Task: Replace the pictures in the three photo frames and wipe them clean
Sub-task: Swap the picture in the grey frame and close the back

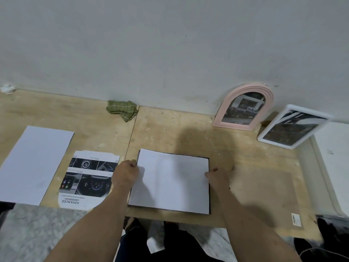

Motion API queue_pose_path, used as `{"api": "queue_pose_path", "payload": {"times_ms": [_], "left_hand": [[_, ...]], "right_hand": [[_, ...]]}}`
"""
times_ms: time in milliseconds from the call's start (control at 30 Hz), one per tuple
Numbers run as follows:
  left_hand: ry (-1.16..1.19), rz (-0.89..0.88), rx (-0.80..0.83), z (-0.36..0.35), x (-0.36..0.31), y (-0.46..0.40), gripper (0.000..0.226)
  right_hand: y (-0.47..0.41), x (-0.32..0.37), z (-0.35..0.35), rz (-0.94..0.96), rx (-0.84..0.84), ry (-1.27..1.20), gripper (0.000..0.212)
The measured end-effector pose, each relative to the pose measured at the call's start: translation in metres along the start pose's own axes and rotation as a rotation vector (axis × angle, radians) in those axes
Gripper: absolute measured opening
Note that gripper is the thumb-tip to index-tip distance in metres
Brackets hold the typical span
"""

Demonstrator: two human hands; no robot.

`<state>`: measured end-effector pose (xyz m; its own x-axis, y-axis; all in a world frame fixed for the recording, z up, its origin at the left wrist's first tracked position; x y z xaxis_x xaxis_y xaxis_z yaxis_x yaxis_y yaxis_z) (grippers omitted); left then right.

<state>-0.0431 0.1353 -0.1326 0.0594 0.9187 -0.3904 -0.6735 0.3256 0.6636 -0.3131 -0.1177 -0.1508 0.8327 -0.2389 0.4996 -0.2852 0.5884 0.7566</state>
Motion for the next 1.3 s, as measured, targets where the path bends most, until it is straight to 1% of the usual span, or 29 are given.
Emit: {"api": "queue_pose_path", "payload": {"times_ms": [33, 67, 100, 167, 200, 233, 300, 367, 467, 600, 733, 900, 1000, 1133, 1233, 1300], "left_hand": [[-0.036, -0.023, -0.013, 0.0, -0.003, -0.003, 0.022], [-0.079, -0.077, -0.019, -0.001, -0.008, -0.007, 0.021], [-0.138, -0.151, -0.018, -0.003, -0.015, -0.01, 0.024], [-0.306, -0.291, 0.03, -0.011, -0.032, -0.014, 0.043], [-0.394, -0.338, 0.072, -0.016, -0.039, -0.018, 0.052], [-0.464, -0.371, 0.107, -0.02, -0.046, -0.02, 0.059], [-0.54, -0.381, 0.155, -0.025, -0.054, -0.024, 0.065], [-0.58, -0.348, 0.175, -0.027, -0.054, -0.028, 0.063], [-0.674, -0.34, 0.188, -0.033, -0.046, -0.031, 0.057], [-0.732, -0.374, 0.191, -0.036, -0.042, -0.036, 0.069], [-0.768, -0.407, 0.167, -0.035, -0.042, -0.037, 0.07], [-0.674, -0.538, 0.027, -0.021, -0.051, -0.033, 0.056], [-0.623, -0.64, -0.002, -0.017, -0.068, -0.032, 0.047], [-0.625, -0.648, 0.035, -0.026, -0.105, -0.026, 0.04], [-0.589, -0.711, 0.068, -0.051, -0.141, -0.006, 0.029], [-0.531, -0.712, 0.121, -0.073, -0.16, 0.006, 0.028]], "right_hand": [[0.002, 0.005, 0.001, 0.028, -0.023, 0.048, 0.024], [0.003, 0.01, 0.001, 0.061, -0.037, 0.127, 0.015], [0.003, 0.016, -0.001, 0.095, -0.038, 0.227, 0.016], [0.0, 0.026, -0.009, 0.146, 0.005, 0.474, 0.051], [-0.001, 0.031, -0.014, 0.162, 0.026, 0.57, 0.061], [-0.002, 0.037, -0.02, 0.179, 0.046, 0.645, 0.067], [-0.005, 0.04, -0.032, 0.175, 0.105, 0.746, 0.069], [-0.008, 0.038, -0.041, 0.138, 0.148, 0.795, 0.067], [-0.009, 0.036, -0.048, 0.101, 0.156, 0.874, 0.069], [-0.012, 0.039, -0.05, 0.071, 0.137, 0.896, 0.071], [-0.012, 0.042, -0.054, 0.032, 0.113, 0.868, 0.073], [-0.002, 0.048, -0.056, 0.005, 0.038, 0.789, 0.074], [0.005, 0.043, -0.054, -0.021, 0.041, 0.697, 0.075], [0.016, 0.037, -0.037, -0.018, 0.014, 0.631, 0.07], [0.022, 0.025, -0.005, -0.01, -0.035, 0.572, 0.061], [0.021, 0.012, 0.018, -0.019, -0.053, 0.544, 0.056]]}}
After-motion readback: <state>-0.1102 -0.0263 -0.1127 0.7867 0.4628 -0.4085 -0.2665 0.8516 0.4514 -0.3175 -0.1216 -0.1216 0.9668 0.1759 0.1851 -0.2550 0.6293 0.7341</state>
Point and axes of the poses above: each hand's wrist, its own y-axis away from the middle knuckle, its own z-axis out of the back of the hand, x = y × z, the point moved 8 cm from there along -y, towards the middle knuckle, and after that the axes turned 15 degrees about x, right-handed, at the moved point
